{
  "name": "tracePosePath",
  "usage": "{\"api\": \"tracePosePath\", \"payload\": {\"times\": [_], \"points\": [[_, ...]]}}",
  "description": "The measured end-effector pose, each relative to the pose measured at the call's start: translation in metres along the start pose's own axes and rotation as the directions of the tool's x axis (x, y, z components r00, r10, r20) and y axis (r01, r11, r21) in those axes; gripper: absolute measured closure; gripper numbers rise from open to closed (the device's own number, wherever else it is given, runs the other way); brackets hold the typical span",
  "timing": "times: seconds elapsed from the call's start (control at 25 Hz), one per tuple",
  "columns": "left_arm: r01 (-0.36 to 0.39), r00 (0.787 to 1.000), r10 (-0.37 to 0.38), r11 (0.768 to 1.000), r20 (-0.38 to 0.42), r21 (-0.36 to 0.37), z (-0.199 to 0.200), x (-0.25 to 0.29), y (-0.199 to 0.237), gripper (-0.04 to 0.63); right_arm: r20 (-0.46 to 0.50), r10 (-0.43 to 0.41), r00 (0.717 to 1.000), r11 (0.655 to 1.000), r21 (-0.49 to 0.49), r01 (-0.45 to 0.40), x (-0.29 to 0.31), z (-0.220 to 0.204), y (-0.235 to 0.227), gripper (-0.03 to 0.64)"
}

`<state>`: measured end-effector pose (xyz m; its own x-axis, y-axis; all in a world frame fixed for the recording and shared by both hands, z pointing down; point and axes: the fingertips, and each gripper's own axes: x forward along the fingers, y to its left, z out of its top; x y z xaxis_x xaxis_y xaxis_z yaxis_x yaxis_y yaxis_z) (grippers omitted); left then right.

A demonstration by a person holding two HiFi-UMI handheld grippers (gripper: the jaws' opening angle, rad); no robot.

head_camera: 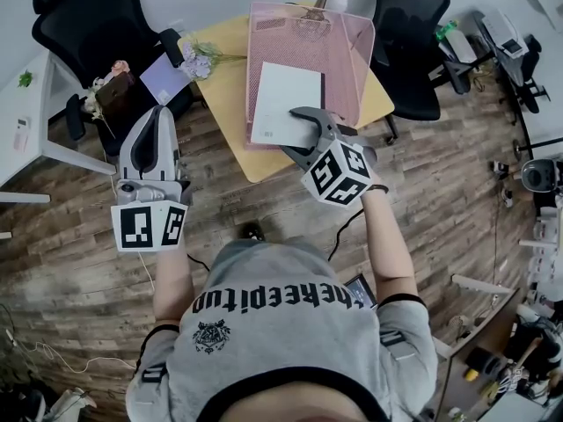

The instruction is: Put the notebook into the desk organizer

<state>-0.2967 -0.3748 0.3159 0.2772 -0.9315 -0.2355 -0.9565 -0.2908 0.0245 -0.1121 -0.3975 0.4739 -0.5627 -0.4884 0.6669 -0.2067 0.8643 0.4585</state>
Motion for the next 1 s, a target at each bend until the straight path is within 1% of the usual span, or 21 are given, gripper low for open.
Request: {"api": "tracePosePath", "payload": {"times": [0.04,0.2,0.36,0.4,0.44,0.48,0.52,0.6,0.68,0.76,1.0], "points": [[0.002,1.0,-0.002,1.0,-0.001,0.0,0.0,0.001,-0.001,0.592,0.005,0.016,1.0,1.0,0.003,-0.016,0.0,0.001,0.004,0.378],[0.006,1.0,-0.006,1.0,-0.002,0.0,-0.001,0.001,-0.003,0.592,0.022,0.055,0.998,0.998,-0.007,-0.055,-0.003,0.004,0.016,0.376],[0.003,1.0,-0.003,1.0,0.002,-0.001,-0.002,0.001,0.0,0.592,0.038,0.05,0.998,0.998,-0.031,-0.049,-0.006,0.012,0.017,0.384],[0.001,1.0,-0.001,1.0,0.002,-0.002,-0.002,0.0,0.001,0.592,0.039,0.04,0.998,0.999,-0.039,-0.039,-0.006,0.013,0.016,0.42],[0.0,1.0,0.0,1.0,0.003,-0.002,-0.002,0.0,0.002,0.592,0.039,0.023,0.999,0.999,-0.047,-0.021,-0.006,0.014,0.013,0.479],[0.0,1.0,0.0,1.0,0.004,-0.002,-0.002,0.001,0.002,0.592,0.04,0.0,0.999,0.998,-0.056,0.002,-0.007,0.014,0.009,0.513],[0.0,1.0,0.0,1.0,0.004,-0.001,-0.002,0.001,0.002,0.591,0.041,-0.026,0.999,0.998,-0.065,0.028,-0.007,0.015,0.005,0.544],[0.0,1.0,0.0,1.0,0.006,0.001,-0.002,0.002,0.003,0.592,0.042,-0.083,0.996,0.993,-0.079,0.086,-0.01,0.016,-0.008,0.574],[-0.002,1.0,0.002,1.0,0.007,0.003,-0.001,0.002,0.002,0.592,0.036,-0.137,0.99,0.986,-0.088,0.14,-0.012,0.016,-0.023,0.592],[-0.004,1.0,0.004,1.0,0.006,0.004,-0.001,0.003,0.001,0.592,0.023,-0.172,0.985,0.981,-0.088,0.174,-0.012,0.013,-0.036,0.594],[-0.005,1.0,0.005,1.0,0.005,0.009,0.001,0.002,-0.001,0.592,-0.048,-0.221,0.974,0.971,-0.101,0.215,0.006,-0.002,-0.061,0.592]]}}
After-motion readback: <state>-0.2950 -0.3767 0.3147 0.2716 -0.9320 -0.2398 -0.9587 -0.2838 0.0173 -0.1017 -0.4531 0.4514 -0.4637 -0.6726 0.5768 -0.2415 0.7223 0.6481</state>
